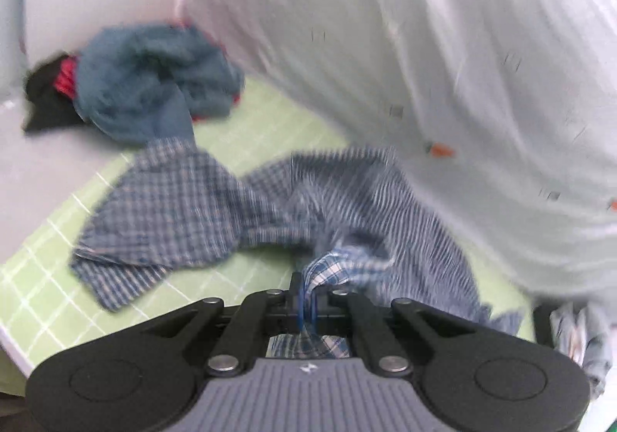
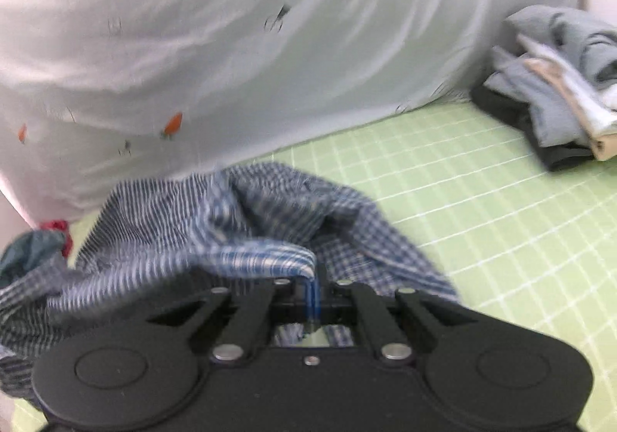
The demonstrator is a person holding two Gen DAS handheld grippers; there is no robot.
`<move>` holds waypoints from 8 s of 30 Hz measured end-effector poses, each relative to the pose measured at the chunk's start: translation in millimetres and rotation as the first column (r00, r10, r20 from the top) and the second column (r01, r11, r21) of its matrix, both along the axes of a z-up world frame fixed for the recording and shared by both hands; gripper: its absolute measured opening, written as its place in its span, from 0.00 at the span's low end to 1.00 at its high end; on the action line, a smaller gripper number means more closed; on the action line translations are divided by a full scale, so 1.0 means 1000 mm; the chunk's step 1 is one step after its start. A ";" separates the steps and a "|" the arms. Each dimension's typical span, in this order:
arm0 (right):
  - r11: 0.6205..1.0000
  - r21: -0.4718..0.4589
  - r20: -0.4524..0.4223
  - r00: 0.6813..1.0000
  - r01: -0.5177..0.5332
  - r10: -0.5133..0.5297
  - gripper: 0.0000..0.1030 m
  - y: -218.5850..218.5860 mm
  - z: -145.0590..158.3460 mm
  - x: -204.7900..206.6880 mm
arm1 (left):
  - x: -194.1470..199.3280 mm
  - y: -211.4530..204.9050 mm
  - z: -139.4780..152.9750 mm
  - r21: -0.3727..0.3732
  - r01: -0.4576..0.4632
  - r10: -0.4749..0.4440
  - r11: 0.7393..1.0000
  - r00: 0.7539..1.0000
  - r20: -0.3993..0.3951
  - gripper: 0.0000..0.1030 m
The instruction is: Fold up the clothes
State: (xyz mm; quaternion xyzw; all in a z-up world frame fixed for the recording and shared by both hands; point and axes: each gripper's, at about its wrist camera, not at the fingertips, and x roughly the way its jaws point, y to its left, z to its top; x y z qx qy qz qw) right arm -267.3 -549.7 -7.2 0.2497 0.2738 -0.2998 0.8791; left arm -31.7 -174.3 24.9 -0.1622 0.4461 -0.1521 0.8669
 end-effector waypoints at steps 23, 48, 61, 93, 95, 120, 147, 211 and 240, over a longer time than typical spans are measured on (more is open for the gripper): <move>0.990 0.137 -0.212 0.977 0.041 -0.011 0.80 0.075 -0.060 -0.045 | -0.079 -0.050 -0.083 0.321 0.253 -0.238 0.913 0.968 -0.084 0.79; 0.972 0.143 -0.170 0.963 -0.186 0.209 0.85 -0.073 -0.105 -0.094 | -0.176 -0.233 -0.171 0.406 0.459 -0.333 0.790 0.878 -0.345 0.82; 0.958 0.149 -0.126 0.956 -0.246 0.265 0.81 -0.093 -0.097 -0.095 | -0.202 -0.251 -0.191 0.438 0.435 -0.278 0.787 0.883 -0.379 0.97; 0.868 -0.391 -0.447 0.888 -0.306 0.112 0.02 -0.103 -0.079 -0.073 | -0.182 -0.245 -0.198 0.437 0.499 -0.339 0.748 0.854 -0.395 1.00; 0.777 -0.557 -0.448 0.894 -0.295 0.018 0.02 -0.111 -0.064 -0.073 | -0.184 -0.244 -0.198 0.437 0.492 -0.332 0.753 0.857 -0.394 1.00; 0.891 -0.362 -0.493 0.867 -0.275 0.068 0.54 -0.114 -0.115 -0.121 | -0.149 -0.265 -0.142 0.366 0.391 -0.307 0.844 0.913 -0.269 1.00; 0.838 -0.501 -0.527 0.844 -0.215 -0.099 0.16 -0.213 -0.131 -0.084 | -0.076 -0.384 -0.158 0.480 0.416 -0.379 0.773 0.908 -0.177 0.03; 0.930 -0.016 -0.089 0.925 0.368 -0.368 0.35 -0.299 -0.115 -0.224 | -0.108 -0.321 -0.145 0.462 0.427 -0.295 0.777 0.896 -0.332 0.29; 0.964 -0.060 -0.171 0.948 0.260 -0.267 0.05 -0.275 -0.129 -0.165 | -0.124 -0.324 -0.125 0.406 0.394 -0.309 0.825 0.915 -0.261 0.54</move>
